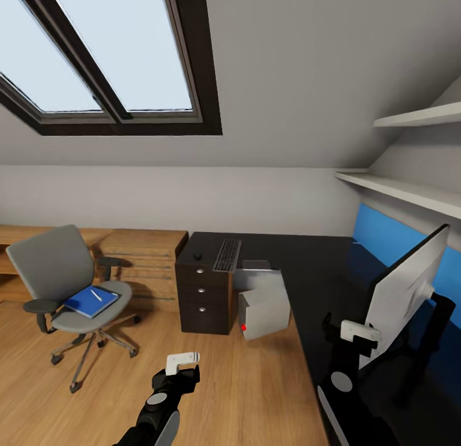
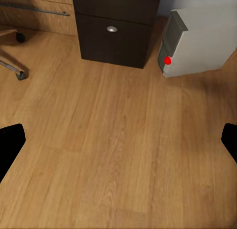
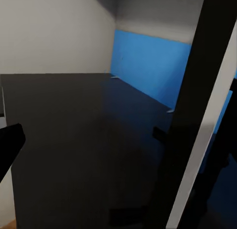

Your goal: In the bedroom, organize the workspace by keeping the computer under the desk, ensuring the monitor is on the desk, placing the keyboard on the desk next to the monitor, placing the mouse on the desk next to the keyboard, moving the folder from the swivel chair onto the desk next to the mouse, stacking the notebook on top of the folder with the pen on top of the notebook, and positioning the swivel chair next to the desk.

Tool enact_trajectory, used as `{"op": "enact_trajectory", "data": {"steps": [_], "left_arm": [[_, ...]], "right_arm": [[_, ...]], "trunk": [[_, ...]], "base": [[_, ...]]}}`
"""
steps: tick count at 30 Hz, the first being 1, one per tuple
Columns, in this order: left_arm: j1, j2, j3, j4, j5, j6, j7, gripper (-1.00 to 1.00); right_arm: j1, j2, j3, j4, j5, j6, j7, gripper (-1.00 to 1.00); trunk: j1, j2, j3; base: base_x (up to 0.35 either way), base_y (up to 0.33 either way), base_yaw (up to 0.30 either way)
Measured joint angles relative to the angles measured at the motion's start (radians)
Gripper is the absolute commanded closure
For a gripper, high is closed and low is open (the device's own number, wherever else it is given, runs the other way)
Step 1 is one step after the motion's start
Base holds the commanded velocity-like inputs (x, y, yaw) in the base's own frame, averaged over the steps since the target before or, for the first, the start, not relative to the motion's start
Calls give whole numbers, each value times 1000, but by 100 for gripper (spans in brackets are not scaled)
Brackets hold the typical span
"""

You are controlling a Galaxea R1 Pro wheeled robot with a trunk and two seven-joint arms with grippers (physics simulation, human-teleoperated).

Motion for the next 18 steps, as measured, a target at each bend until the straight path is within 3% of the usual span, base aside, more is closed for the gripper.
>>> {"op": "enact_trajectory", "data": {"steps": [8, 18], "left_arm": [[0, 0, 0, 0, 0, 1, 0, -100], [0, 0, 0, 0, 0, 1, 0, -100]], "right_arm": [[-1, -1, -77, 6, -2, 3, 1, -100], [-3, -3, -114, 13, -4, 7, 3, -100]], "trunk": [[0, 0, 0], [0, 0, 0]], "base": [[12, 0, 0], [0, 0, 0]]}}
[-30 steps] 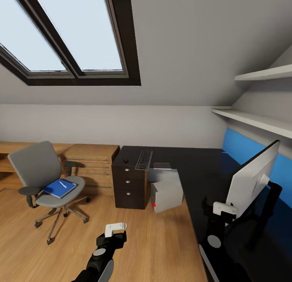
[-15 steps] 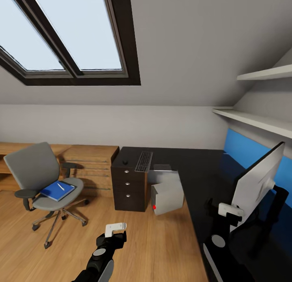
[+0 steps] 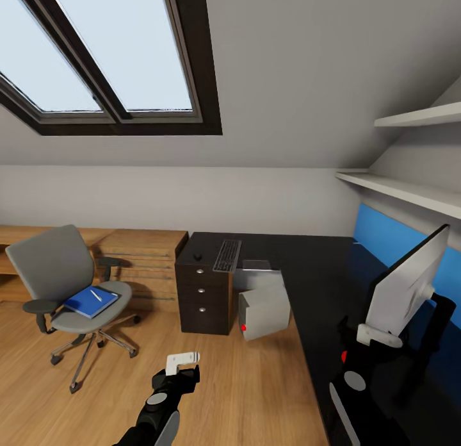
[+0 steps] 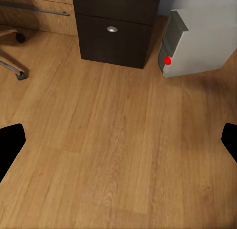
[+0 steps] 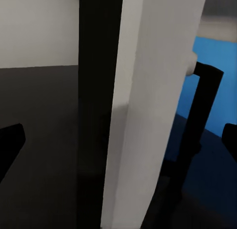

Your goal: In the bedroom, organize the workspace by keeping the computer under the desk, ensuring the monitor is on the desk, placing the keyboard on the desk next to the monitor, placing the mouse on the desk next to the keyboard, moving the folder from the swivel chair onto the desk next to the mouse, stacking the notebook on top of the folder with the pen on top of the notebook, and positioning the swivel chair next to the desk.

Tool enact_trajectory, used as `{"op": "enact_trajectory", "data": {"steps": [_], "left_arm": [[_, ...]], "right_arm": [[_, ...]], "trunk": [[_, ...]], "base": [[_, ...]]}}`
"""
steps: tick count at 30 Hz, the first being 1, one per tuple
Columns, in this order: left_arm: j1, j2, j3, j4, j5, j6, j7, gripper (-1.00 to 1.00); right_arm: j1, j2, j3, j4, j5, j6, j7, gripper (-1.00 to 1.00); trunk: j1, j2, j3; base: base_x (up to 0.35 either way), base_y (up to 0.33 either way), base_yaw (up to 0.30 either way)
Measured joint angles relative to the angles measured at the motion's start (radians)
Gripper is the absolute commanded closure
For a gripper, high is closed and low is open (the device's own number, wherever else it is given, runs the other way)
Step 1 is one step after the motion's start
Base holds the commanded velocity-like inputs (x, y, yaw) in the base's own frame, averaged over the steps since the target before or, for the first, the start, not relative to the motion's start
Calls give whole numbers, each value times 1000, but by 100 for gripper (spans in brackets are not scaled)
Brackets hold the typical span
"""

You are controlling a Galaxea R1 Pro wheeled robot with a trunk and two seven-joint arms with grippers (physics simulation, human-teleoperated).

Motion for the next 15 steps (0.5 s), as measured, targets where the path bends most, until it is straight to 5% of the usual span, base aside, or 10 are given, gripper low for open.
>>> {"op": "enact_trajectory", "data": {"steps": [15], "left_arm": [[0, 0, -1, 0, 0, 1, 0, -100]], "right_arm": [[-9, -30, -46, 91, -4, 3, 1, -100]], "trunk": [[0, 0, 0]], "base": [[0, 0, 0]]}}
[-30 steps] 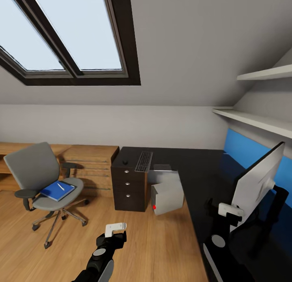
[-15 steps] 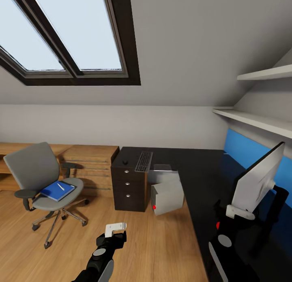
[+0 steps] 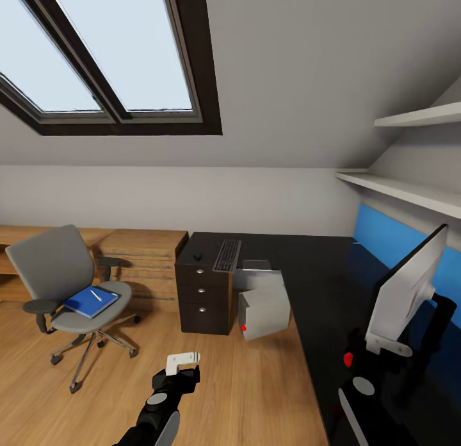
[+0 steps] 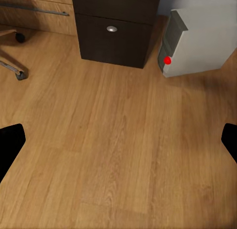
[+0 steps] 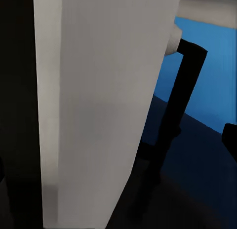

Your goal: In the bedroom, organize the workspace by keeping the computer under the desk, ensuring the monitor is on the desk, placing the keyboard on the desk next to the monitor, placing the mouse on the desk next to the keyboard, moving the folder from the swivel chair onto the desk next to the mouse, stacking the notebook on top of the folder with the pen on top of the notebook, and positioning the swivel chair next to the desk.

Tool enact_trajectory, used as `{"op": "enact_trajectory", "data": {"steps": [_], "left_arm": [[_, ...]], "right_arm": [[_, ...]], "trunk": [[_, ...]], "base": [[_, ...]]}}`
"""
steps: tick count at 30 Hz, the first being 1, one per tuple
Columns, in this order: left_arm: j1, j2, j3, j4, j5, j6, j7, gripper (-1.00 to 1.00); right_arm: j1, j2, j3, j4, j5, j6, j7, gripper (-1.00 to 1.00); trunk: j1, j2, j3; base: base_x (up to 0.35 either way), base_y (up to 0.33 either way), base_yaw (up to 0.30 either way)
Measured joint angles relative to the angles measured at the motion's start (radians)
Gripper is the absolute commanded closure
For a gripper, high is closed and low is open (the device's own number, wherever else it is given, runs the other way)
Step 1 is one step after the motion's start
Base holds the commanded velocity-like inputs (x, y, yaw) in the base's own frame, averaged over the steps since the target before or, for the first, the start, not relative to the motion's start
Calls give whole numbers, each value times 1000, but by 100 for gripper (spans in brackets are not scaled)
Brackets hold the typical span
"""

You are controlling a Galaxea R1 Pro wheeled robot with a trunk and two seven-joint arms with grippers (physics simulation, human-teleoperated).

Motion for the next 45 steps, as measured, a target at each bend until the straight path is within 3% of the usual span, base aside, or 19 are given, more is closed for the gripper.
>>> {"op": "enact_trajectory", "data": {"steps": [7, 22, 36, 45], "left_arm": [[0, 0, 0, 0, 0, 0, -1, -100], [0, 0, 1, -1, 0, 1, 0, -100], [0, 1, 1, -1, 1, -1, 0, -100], [0, 2, 1, -1, 3, 1, 0, -100]], "right_arm": [[0, -1, -1, 2, 0, 0, 0, -100], [0, 0, -1, 3, 0, 0, 0, -100], [0, -1, -1, 1, 2, 0, 0, -100], [0, -1, 0, 1, 2, 0, 0, -100]], "trunk": [[0, 0, 0], [0, 0, 0], [0, 0, 0], [0, 0, 0]], "base": [[-51, -11, 0], [-255, -170, 0], [-16, -313, 0], [3, -36, 0]]}}
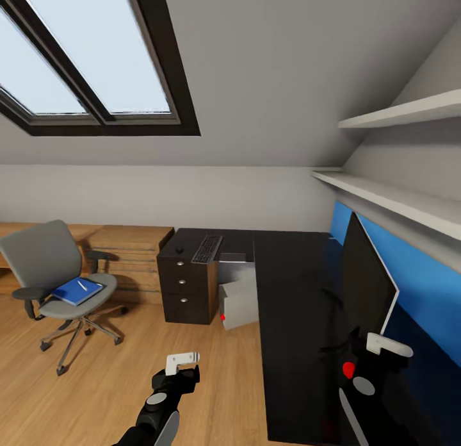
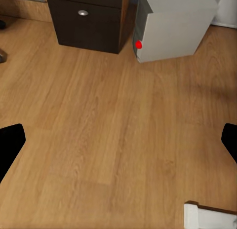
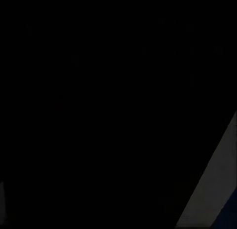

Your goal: In the bedroom, organize the workspace by keeping the computer under the desk, ensuring the monitor is on the desk, placing the keyboard on the desk next to the monitor, placing the mouse on the desk next to the keyboard, moving the folder from the swivel chair onto the desk next to the mouse, stacking the notebook on top of the folder with the pen on top of the notebook, and positioning the swivel chair next to the desk.

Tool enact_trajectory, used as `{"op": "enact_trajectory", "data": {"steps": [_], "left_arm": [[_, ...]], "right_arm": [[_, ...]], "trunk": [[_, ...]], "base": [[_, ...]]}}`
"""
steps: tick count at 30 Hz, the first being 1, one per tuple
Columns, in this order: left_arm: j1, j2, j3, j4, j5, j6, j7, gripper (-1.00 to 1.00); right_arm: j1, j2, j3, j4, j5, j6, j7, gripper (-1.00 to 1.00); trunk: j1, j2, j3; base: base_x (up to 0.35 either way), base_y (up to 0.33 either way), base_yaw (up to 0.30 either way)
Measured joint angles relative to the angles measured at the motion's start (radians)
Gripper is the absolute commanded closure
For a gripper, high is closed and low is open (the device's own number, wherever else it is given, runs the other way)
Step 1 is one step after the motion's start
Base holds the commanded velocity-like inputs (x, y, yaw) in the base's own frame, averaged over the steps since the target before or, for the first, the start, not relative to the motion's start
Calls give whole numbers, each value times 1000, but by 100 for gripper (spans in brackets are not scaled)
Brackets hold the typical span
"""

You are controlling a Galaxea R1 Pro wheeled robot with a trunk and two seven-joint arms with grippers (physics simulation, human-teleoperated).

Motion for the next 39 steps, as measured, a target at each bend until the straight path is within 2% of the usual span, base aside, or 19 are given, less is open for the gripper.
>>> {"op": "enact_trajectory", "data": {"steps": [21, 39], "left_arm": [[0, 0, 1, 0, 2, 1, -1, -100], [0, -1, 2, 0, 1, 0, 0, -100]], "right_arm": [[0, 1, 1, 0, -2, 0, -1, -100], [0, 5, 7, 2, -4, -10, 4, -100]], "trunk": [[0, 0, 0], [0, 0, 0]], "base": [[-114, -111, 0], [-10, -10, 0]]}}
